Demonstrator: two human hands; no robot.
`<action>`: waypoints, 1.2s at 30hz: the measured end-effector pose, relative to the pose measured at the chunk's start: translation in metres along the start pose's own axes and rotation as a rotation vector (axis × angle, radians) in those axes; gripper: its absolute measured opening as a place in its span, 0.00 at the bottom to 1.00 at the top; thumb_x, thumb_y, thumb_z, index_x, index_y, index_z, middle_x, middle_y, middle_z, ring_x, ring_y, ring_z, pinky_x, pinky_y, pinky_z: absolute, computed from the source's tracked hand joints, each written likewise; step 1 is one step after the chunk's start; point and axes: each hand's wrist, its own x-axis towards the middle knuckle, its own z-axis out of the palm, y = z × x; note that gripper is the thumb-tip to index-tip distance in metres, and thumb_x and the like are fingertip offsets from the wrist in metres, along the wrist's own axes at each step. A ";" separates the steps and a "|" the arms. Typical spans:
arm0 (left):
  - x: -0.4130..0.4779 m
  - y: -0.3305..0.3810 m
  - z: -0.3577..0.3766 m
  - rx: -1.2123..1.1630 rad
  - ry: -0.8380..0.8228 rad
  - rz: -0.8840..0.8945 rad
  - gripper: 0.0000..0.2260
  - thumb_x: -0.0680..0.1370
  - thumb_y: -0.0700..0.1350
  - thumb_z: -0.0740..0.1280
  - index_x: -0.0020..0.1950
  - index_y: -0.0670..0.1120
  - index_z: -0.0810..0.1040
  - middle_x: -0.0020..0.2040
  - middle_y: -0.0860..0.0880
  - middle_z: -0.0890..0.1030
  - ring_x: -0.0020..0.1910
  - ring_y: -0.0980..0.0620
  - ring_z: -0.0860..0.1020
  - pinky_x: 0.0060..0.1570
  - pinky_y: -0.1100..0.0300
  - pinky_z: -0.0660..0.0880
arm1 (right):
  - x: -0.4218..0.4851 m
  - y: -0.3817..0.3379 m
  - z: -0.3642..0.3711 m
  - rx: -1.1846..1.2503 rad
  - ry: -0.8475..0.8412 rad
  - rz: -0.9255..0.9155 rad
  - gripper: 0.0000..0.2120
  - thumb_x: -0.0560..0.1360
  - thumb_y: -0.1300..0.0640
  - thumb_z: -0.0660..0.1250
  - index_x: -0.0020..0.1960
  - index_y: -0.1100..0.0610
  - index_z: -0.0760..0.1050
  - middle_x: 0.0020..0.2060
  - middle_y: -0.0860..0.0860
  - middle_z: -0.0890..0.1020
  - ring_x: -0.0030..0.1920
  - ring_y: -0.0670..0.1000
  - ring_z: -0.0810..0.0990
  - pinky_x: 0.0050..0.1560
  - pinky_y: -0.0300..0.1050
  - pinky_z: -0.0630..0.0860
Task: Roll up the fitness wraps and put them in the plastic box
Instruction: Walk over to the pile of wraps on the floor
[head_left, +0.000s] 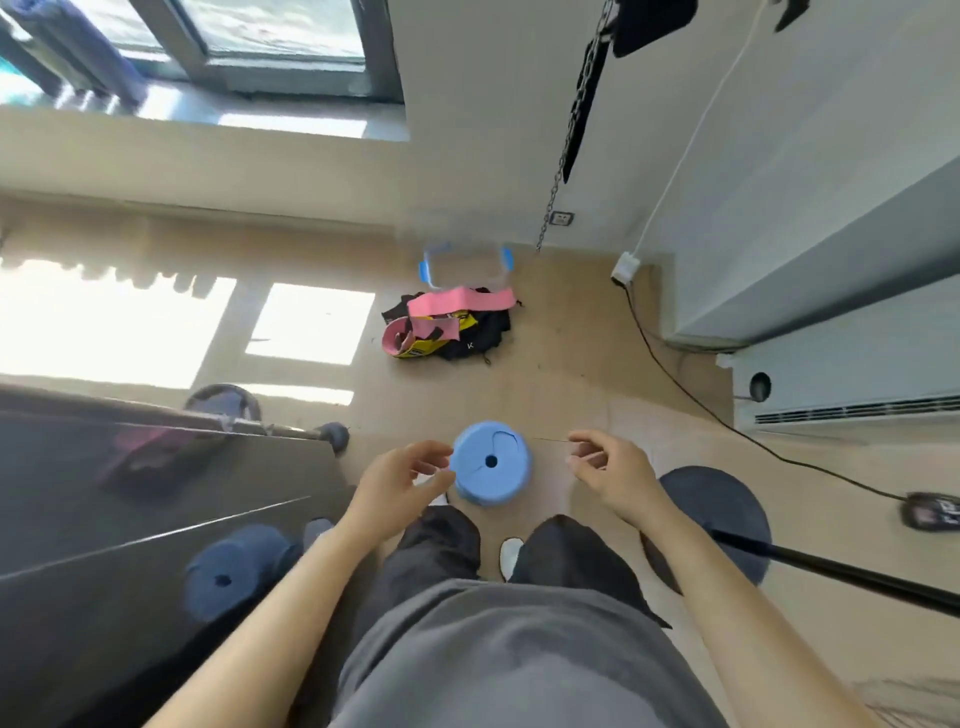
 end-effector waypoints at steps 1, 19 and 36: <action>0.016 0.003 -0.009 0.021 -0.045 0.017 0.11 0.78 0.51 0.72 0.60 0.56 0.82 0.51 0.59 0.85 0.51 0.60 0.82 0.58 0.52 0.79 | 0.009 -0.006 -0.003 0.005 0.026 0.012 0.13 0.79 0.56 0.69 0.63 0.52 0.79 0.47 0.45 0.81 0.45 0.43 0.78 0.52 0.41 0.77; 0.256 0.121 -0.069 0.090 -0.057 -0.059 0.13 0.80 0.47 0.71 0.64 0.48 0.81 0.53 0.52 0.84 0.51 0.55 0.81 0.58 0.52 0.79 | 0.252 -0.086 -0.122 -0.025 -0.121 -0.053 0.14 0.78 0.55 0.69 0.64 0.50 0.78 0.47 0.43 0.81 0.46 0.44 0.80 0.53 0.42 0.79; 0.451 -0.035 -0.160 -0.224 0.102 -0.262 0.11 0.79 0.49 0.71 0.60 0.53 0.82 0.49 0.55 0.84 0.50 0.55 0.81 0.53 0.57 0.78 | 0.502 -0.169 -0.016 -0.356 -0.364 -0.084 0.13 0.78 0.57 0.69 0.62 0.52 0.79 0.47 0.47 0.82 0.45 0.48 0.78 0.53 0.44 0.76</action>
